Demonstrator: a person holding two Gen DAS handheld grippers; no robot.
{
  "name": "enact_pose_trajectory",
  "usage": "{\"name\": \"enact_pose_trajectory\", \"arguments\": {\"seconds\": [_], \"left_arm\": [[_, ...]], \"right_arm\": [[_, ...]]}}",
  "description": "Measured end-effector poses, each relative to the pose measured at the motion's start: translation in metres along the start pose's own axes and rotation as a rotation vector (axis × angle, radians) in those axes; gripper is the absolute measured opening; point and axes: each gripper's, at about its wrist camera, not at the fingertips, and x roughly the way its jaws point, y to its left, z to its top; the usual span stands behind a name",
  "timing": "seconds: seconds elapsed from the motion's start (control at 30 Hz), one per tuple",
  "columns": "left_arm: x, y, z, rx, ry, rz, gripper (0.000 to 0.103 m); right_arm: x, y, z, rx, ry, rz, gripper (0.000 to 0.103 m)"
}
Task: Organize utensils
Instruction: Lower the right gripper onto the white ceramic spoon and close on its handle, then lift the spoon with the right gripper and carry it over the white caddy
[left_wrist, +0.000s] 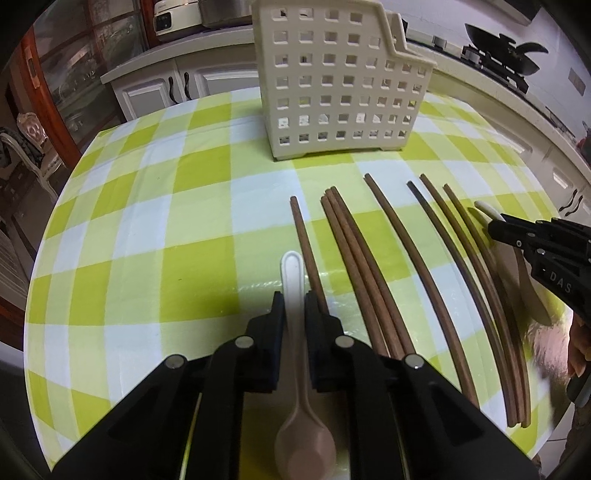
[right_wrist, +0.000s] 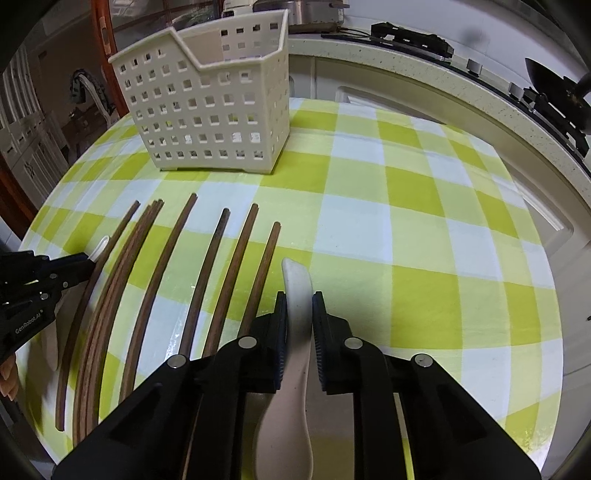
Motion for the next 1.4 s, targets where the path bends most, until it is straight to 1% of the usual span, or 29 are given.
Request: {"name": "enact_pose_trajectory", "arguments": {"seconds": [0.2,0.3,0.53,0.77,1.03,1.23,1.4], "left_arm": [[-0.020,0.004,0.002,-0.013,-0.049,-0.007,0.011],[-0.036,0.004,0.002,-0.014,-0.087,-0.012,0.011],[-0.073,-0.005,-0.007,0.002,-0.169,-0.015,0.011],[-0.104,-0.008,-0.015,0.004,-0.238,-0.010,0.011],[-0.124,-0.010,-0.023,0.002,-0.299,-0.003,0.011],[-0.137,-0.009,-0.021,-0.028,-0.368,-0.006,0.011],[-0.151,-0.012,-0.007,-0.046,-0.464,0.005,0.011]], "right_arm": [[-0.020,-0.001,0.004,0.012,-0.051,0.022,0.016],[-0.032,0.002,0.004,0.007,-0.077,0.028,0.016],[-0.062,0.007,0.001,0.002,-0.139,0.043,0.016],[-0.086,0.009,-0.006,-0.008,-0.182,0.035,0.016],[-0.104,0.011,-0.012,-0.010,-0.226,0.026,0.016],[-0.116,0.013,-0.005,0.001,-0.289,0.035,0.015],[-0.125,0.020,0.013,0.005,-0.374,0.044,0.015]]}}
